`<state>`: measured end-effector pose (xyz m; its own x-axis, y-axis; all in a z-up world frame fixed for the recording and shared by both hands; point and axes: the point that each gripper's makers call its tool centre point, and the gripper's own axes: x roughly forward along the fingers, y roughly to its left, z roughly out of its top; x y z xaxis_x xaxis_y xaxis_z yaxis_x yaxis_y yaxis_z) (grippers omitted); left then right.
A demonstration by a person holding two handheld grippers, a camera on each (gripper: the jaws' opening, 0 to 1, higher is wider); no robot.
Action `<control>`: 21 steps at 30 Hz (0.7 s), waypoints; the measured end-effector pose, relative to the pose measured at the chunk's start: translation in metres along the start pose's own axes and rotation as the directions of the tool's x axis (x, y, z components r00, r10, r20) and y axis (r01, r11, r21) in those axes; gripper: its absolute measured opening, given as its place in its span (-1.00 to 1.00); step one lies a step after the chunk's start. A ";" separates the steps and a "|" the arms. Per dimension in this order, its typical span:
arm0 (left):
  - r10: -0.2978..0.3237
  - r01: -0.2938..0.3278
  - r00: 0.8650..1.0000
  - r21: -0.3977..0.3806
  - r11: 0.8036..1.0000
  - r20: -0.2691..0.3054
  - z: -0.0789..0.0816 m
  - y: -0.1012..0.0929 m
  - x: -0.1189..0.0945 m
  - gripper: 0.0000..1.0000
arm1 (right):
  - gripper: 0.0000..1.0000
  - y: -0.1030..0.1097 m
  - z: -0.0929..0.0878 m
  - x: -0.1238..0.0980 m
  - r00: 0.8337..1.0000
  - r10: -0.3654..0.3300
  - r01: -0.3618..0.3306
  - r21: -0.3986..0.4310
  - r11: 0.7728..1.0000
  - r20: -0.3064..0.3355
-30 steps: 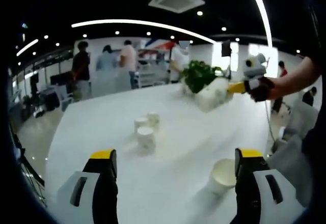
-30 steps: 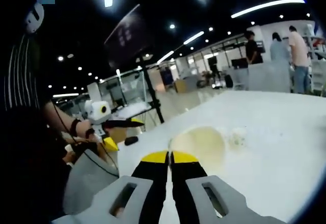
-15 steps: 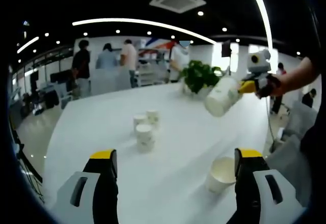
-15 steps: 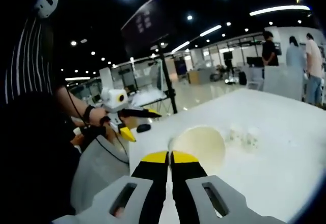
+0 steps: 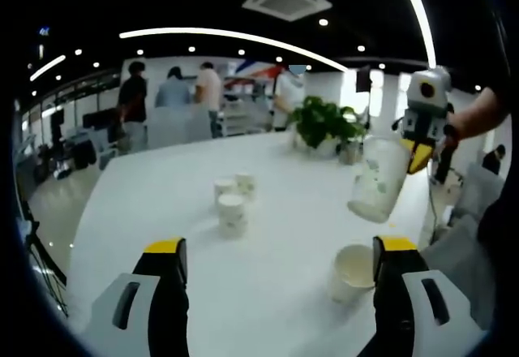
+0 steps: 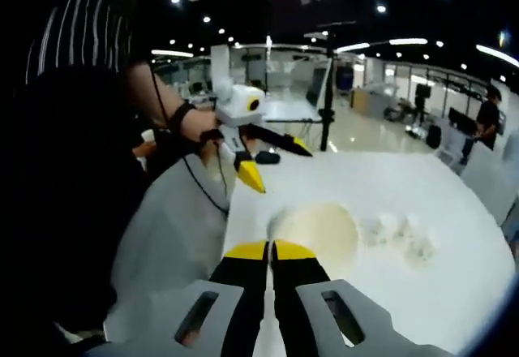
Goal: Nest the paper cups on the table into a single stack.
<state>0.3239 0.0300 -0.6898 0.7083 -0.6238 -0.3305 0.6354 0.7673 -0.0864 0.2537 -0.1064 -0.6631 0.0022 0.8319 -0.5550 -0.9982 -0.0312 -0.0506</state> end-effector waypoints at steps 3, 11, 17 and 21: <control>0.002 -0.002 1.000 -0.002 1.000 -0.001 -0.001 0.001 -0.001 0.91 | -1.00 0.006 -0.002 0.009 1.000 0.016 -0.016 -0.023 1.000 -0.023; 0.003 -0.003 1.000 -0.008 1.000 -0.004 -0.003 0.002 -0.004 0.90 | -1.00 0.008 -0.007 0.020 0.995 0.024 -0.035 -0.108 0.994 -0.099; 0.004 -0.004 1.000 -0.012 1.000 -0.004 -0.006 0.002 -0.007 0.89 | -1.00 0.011 -0.011 0.026 0.989 0.042 -0.062 -0.135 0.989 -0.144; 0.009 -0.009 1.000 -0.018 1.000 -0.001 -0.006 0.004 -0.009 0.89 | -1.00 0.013 -0.015 0.029 0.984 0.049 -0.076 -0.154 0.985 -0.173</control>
<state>0.3183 0.0393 -0.6934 0.7138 -0.6168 -0.3318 0.6234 0.7755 -0.1004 0.2415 -0.0910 -0.6925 -0.0366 0.7207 -0.6923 -0.9745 -0.1793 -0.1351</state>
